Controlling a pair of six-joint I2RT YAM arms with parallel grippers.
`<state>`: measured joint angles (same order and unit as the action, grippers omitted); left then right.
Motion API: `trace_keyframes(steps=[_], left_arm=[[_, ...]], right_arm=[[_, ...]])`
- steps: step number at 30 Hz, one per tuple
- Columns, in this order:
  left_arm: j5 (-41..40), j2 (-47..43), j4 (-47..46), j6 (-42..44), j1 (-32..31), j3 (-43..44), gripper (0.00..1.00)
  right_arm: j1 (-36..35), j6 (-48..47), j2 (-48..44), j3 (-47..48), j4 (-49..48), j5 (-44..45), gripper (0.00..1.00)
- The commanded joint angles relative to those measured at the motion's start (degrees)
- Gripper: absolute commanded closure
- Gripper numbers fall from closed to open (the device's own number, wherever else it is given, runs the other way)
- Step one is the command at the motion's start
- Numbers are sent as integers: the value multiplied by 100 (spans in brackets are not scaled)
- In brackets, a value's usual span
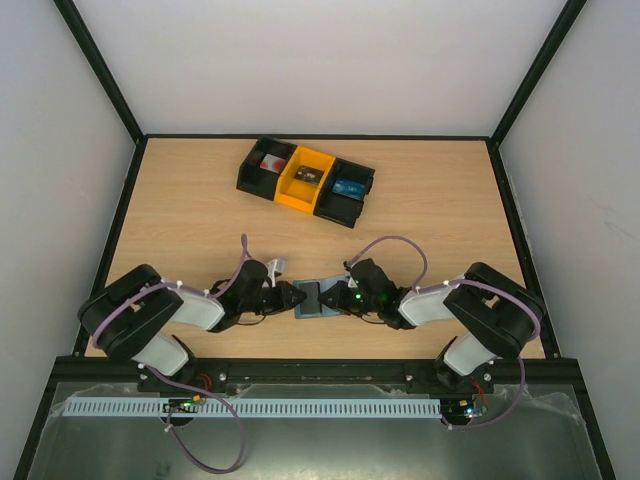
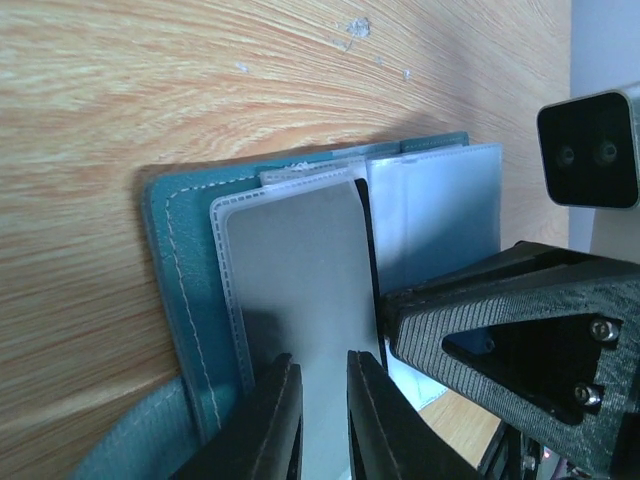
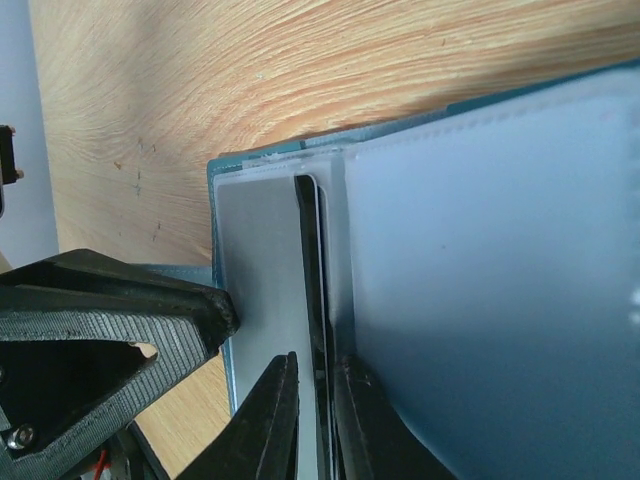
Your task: Take the credit cards out of the card holder
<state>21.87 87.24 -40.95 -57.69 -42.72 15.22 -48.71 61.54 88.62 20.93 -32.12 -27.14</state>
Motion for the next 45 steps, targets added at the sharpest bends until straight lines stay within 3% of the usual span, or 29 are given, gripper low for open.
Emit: trace_keyframes(steps=[1, 13, 22, 30, 45], left_arm=[[-130, -289, 760, 158, -41, 77, 83], [-288, -677, 1492, 438, -43, 279, 71], [-321, -657, 1619, 464, -74, 335, 70], [-297, -281, 1322, 460, -100, 281, 96], [-438, -205, 1319, 447, -145, 105, 97]], right_arm=[[-15, -81, -104, -12, 269, 133, 88], [-15, -87, -222, -125, 332, 175, 88], [-16, -110, -358, -100, 417, 209, 88], [-16, -160, -170, -36, 389, 199, 88], [-16, -34, 35, -71, -46, -15, 88]])
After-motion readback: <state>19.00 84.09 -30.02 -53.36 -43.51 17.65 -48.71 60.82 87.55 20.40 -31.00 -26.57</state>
